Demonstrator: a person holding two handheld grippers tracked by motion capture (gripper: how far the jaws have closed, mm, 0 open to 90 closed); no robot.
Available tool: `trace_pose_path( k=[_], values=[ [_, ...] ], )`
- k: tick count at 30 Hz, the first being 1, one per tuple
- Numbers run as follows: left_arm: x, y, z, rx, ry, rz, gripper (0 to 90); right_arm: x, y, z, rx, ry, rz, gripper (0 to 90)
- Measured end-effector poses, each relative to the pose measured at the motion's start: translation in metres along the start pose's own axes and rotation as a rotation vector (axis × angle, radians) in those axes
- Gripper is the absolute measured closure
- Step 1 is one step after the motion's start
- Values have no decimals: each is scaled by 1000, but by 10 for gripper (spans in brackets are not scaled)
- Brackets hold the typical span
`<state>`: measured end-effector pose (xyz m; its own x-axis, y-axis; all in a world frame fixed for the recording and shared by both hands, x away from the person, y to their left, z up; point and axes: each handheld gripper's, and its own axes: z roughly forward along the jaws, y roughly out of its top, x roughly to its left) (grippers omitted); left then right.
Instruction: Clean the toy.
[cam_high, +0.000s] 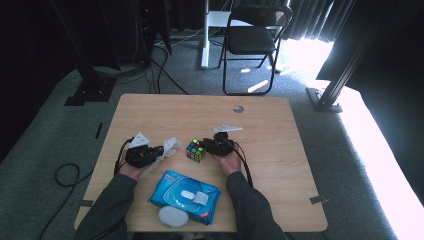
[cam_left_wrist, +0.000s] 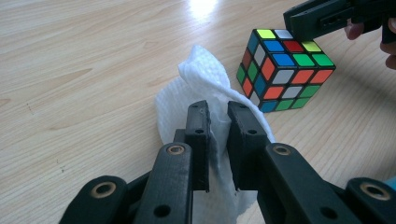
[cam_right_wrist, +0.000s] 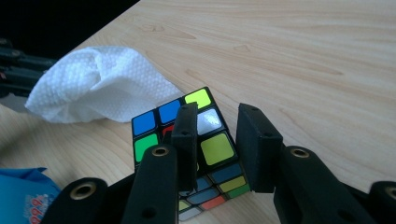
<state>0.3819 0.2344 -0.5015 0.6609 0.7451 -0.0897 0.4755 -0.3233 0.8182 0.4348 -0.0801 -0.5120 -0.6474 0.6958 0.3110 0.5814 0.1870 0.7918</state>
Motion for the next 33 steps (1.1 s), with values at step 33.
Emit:
trace_pose_path(
  k=[33],
  values=[
    [1, 0, -1, -4, 4, -4, 791, -31, -6, -12, -90, -20, 389, 733]
  ],
)
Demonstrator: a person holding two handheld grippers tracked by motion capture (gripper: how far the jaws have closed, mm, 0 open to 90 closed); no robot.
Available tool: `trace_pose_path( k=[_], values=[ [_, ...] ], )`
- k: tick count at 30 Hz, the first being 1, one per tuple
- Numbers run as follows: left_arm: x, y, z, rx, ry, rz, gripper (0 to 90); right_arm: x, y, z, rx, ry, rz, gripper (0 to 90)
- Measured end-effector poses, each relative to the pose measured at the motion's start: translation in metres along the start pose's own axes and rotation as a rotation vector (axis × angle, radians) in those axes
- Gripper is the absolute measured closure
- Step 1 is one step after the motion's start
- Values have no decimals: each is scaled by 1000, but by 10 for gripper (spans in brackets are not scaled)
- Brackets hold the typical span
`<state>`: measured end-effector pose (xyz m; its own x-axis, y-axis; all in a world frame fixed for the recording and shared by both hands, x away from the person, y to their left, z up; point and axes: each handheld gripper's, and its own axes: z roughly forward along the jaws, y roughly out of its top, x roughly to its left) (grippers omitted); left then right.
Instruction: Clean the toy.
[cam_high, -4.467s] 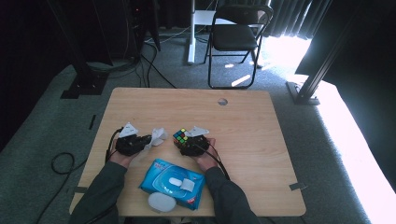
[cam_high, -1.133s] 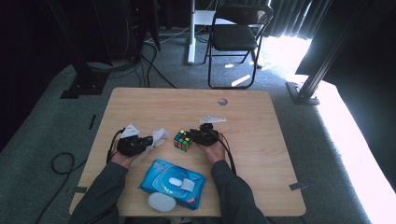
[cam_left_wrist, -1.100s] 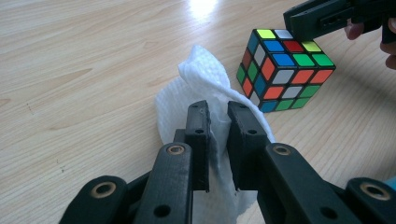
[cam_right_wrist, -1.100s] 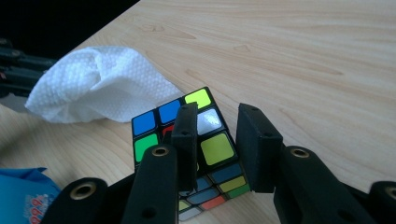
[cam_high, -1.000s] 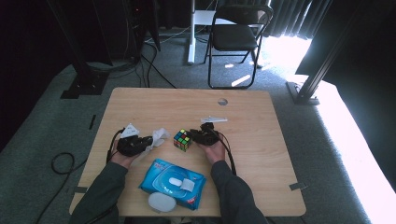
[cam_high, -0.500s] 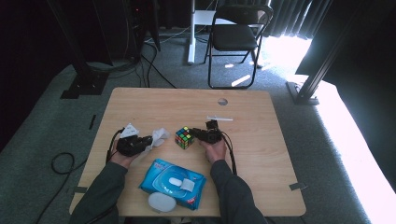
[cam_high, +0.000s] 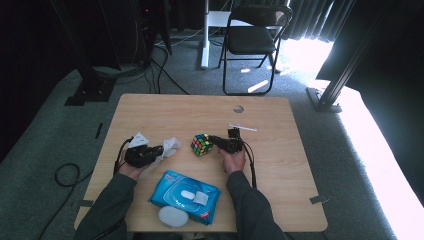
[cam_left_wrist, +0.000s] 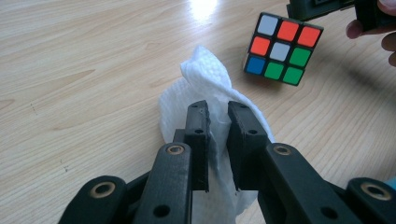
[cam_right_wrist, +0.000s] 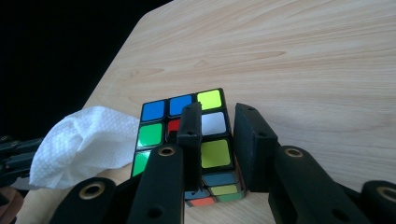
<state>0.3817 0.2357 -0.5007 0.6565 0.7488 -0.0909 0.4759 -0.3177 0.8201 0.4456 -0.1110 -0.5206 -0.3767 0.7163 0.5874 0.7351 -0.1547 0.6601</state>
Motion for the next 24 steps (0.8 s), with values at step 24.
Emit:
trace_pose_path(
  k=[24],
  values=[
    [0, 0, 0, 0, -1, 0, 784, 3, -21, -12, 23, -78, -250, 549]
  ],
)
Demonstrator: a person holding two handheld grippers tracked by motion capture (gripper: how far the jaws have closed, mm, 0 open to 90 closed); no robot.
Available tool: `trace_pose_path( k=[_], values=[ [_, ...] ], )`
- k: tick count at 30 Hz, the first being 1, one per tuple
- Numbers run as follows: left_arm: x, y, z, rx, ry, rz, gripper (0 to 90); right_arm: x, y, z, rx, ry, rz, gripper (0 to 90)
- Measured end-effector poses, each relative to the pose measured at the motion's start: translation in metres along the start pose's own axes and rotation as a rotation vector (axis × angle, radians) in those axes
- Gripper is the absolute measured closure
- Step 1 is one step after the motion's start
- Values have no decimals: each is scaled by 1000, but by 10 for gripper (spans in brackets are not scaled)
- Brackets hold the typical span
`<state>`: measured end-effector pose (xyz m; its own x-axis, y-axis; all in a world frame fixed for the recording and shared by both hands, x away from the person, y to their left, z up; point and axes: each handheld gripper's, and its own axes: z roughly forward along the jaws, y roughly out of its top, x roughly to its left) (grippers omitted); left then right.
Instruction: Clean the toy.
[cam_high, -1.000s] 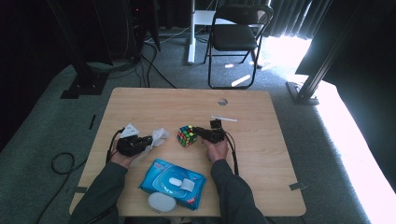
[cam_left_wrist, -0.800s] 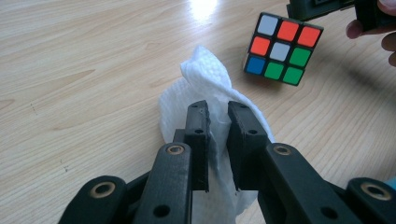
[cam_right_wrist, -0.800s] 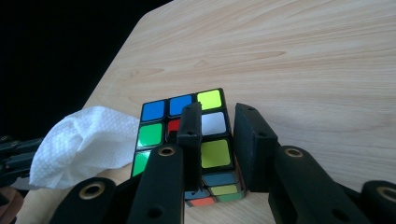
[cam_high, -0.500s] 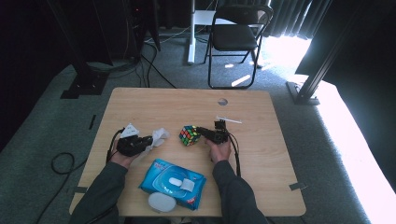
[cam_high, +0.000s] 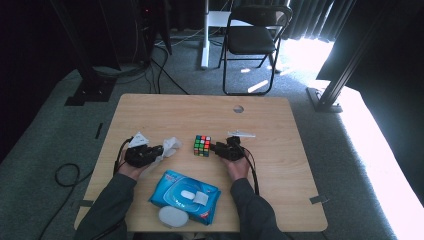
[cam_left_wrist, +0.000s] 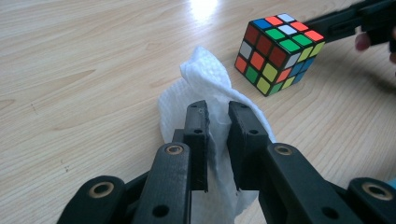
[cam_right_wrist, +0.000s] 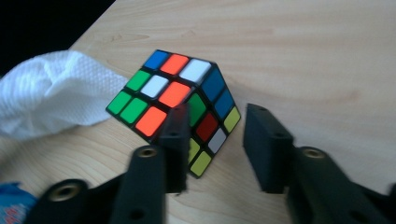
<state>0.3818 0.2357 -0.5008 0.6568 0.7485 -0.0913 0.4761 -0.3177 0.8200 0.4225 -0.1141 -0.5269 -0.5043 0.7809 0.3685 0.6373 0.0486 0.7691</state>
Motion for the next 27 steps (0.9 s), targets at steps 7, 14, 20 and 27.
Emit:
trace_pose_path(
  k=[7, 14, 20, 27],
  values=[
    [0, 0, 1, 3, -2, 2, 782, 5, 9, -7, -21, 39, -143, 440],
    [0, 0, 1, 3, -3, 1, 783, 9, 14, -3, 9, 73, -241, 382],
    [0, 0, 1, 2, -4, -1, 782, 14, 18, 0, 24, 88, -291, 342],
    [0, 0, 1, 5, -5, 2, 783, 19, 24, 4, 43, 94, -366, 266]
  ],
)
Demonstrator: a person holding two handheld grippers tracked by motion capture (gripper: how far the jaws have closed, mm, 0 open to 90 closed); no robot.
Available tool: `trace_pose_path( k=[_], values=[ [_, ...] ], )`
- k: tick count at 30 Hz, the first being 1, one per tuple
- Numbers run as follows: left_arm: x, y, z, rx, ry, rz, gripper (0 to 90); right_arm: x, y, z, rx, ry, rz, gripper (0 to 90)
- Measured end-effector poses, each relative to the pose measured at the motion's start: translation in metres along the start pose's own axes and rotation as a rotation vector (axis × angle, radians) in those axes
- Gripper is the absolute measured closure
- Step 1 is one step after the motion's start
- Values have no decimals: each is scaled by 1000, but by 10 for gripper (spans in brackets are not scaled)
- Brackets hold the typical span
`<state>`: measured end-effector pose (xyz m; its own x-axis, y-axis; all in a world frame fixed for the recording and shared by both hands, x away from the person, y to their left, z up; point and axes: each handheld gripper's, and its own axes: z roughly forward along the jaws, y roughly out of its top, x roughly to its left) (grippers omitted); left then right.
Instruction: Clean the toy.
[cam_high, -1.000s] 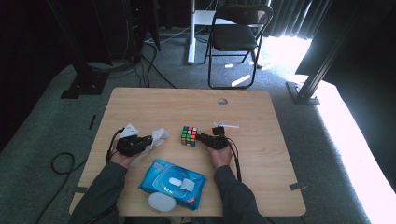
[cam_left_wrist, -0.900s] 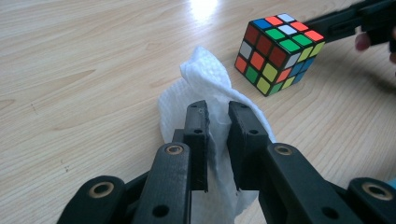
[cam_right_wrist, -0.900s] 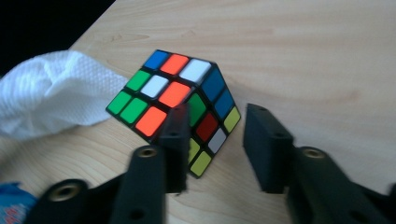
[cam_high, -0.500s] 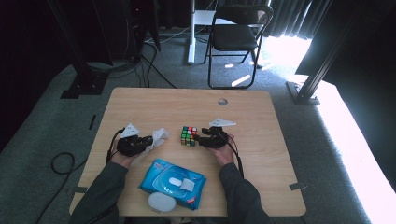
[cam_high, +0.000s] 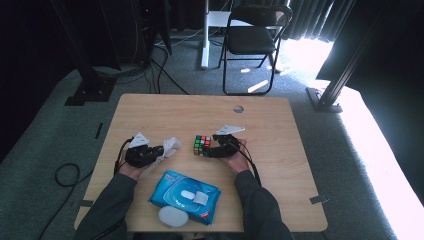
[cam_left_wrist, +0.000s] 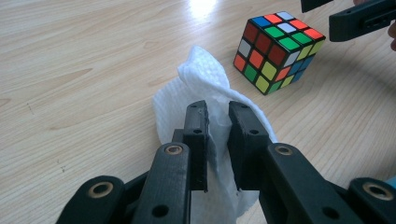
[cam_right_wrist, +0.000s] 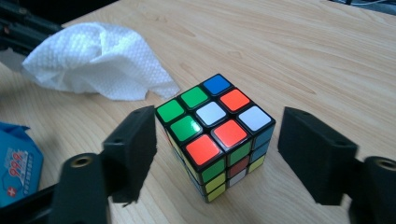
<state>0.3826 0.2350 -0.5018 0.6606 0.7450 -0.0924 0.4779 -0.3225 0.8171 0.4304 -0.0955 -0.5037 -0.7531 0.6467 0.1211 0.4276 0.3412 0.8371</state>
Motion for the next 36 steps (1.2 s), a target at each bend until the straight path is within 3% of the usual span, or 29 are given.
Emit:
trace_pose_path(
  k=[7, 12, 20, 25, 28, 31, 34, 36],
  values=[
    [-1, 0, 0, 0, -1, 2, 783, 0, 6, 6, 51, -22, -82, 210],
    [0, 0, 0, 0, -3, 1, 783, -5, 10, 12, 79, 9, -121, 145],
    [0, 1, -1, -5, -4, -2, 782, -5, 19, 26, 144, 32, -218, 136],
    [0, 1, -2, -8, -4, -2, 783, -7, 21, 35, 186, 46, -238, 141],
    [0, 1, -2, -9, -4, -2, 783, -5, 19, 41, 222, 59, -260, 152],
    [0, 1, -2, -8, -4, 1, 783, -5, 14, 45, 261, 40, -273, 210],
    [0, 1, -3, -11, -4, -4, 783, -5, 12, 44, 250, 30, -273, 309],
    [0, 1, -3, -13, -6, -6, 782, -5, 11, 42, 244, 23, -276, 324]
  ],
)
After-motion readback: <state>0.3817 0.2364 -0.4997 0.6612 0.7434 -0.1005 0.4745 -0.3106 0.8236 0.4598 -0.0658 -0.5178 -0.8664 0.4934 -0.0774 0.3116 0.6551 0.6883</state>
